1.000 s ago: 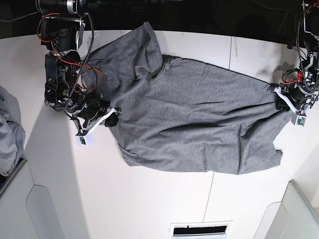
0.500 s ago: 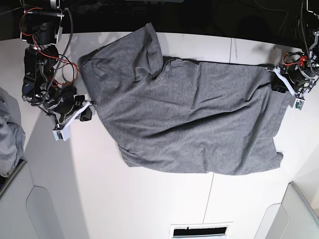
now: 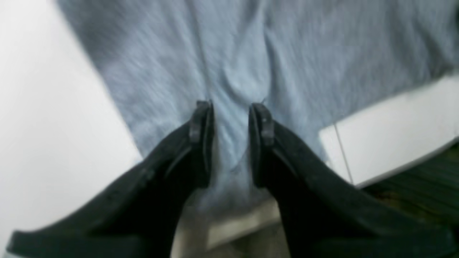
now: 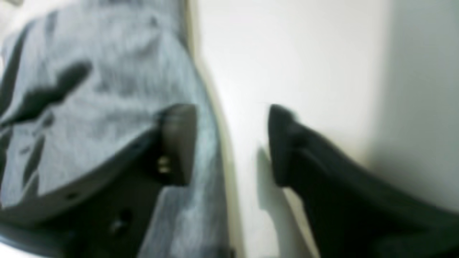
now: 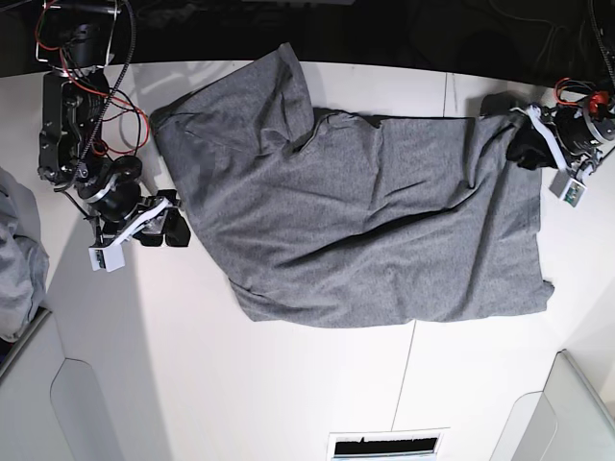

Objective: Layout the t-shirt on the table in an organized manner, then fold the t-shirt properly
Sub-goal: 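Grasp the shirt corner with the left gripper and the hem with the right, then sweep the right gripper across the shirt to unfold the bunched fabric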

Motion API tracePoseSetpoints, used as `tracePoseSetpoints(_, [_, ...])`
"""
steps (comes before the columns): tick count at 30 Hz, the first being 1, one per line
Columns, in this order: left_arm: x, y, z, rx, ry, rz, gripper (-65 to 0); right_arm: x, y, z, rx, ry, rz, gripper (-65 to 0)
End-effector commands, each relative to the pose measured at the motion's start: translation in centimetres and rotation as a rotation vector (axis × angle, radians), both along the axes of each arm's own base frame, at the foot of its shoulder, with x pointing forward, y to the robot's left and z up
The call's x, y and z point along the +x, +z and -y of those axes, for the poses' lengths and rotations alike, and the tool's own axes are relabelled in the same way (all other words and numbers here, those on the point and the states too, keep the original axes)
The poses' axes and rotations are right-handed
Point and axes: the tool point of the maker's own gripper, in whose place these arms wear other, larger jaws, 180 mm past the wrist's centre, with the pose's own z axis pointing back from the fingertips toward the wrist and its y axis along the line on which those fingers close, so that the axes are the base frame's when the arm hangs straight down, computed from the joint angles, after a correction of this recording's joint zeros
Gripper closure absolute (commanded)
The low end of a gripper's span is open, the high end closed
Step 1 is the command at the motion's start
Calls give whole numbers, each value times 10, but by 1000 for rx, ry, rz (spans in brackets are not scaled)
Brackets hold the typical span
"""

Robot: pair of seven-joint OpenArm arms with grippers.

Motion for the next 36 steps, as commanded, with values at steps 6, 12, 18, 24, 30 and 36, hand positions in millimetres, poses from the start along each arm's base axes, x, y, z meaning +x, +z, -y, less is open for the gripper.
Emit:
tracePoseSetpoints(6, [26,32,-27,-1,104,142,-181,27,11,-25,12,15,44,-333])
tracePoseSetpoints(12, [31,10,-47,10,192,105,-181,34,-14,-57,70,35,-49,-324])
tracePoseSetpoints(18, [24,-2,-55,-8,230,73,-181,28,-21,-71,123,67,-73,0])
tracePoseSetpoints(24, [25,-1,-54,-25,235,77,-181,40,23,-91,236,100,-3,0])
tracePoseSetpoints(30, [26,0,-53,-35,237,81,-181,32,75,-153,268,268,69,0])
tracePoseSetpoints(36, [26,0,-53,-33,237,80,-181,-27,67,-233,138,580,61,0])
